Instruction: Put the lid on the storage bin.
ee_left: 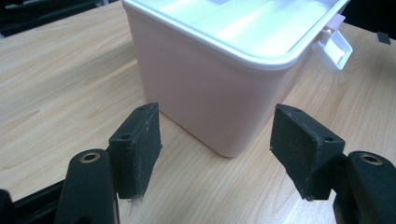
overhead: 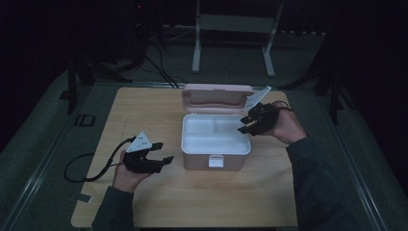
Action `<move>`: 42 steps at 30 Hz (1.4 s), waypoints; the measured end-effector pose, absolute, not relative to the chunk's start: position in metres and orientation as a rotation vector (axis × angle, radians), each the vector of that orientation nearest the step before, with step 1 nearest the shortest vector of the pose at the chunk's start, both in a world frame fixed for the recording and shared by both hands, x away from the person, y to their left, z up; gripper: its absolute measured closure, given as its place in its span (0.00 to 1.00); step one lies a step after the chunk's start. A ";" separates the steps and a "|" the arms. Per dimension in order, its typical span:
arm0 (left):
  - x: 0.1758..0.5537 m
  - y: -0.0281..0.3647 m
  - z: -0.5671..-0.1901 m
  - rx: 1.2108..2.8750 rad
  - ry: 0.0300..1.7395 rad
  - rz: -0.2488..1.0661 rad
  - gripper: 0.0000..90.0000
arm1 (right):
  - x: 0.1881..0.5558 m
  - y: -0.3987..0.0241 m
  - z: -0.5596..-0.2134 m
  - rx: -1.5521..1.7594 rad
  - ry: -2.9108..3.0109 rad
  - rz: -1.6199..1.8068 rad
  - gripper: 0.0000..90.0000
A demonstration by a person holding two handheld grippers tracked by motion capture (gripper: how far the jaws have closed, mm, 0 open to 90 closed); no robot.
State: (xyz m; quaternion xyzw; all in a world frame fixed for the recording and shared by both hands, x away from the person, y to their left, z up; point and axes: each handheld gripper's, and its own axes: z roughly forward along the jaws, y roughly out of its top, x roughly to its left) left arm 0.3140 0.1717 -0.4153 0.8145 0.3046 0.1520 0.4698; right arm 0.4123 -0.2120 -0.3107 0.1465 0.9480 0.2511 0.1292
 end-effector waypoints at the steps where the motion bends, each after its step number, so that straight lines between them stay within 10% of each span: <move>1: 0.315 0.172 -0.414 1.989 0.743 0.374 0.37 | 0.412 -0.215 -0.312 0.435 2.754 0.737 0.64; 42: 0.388 0.171 -0.356 1.952 0.653 0.400 0.38 | 0.449 -0.267 -0.322 0.839 2.493 1.062 0.66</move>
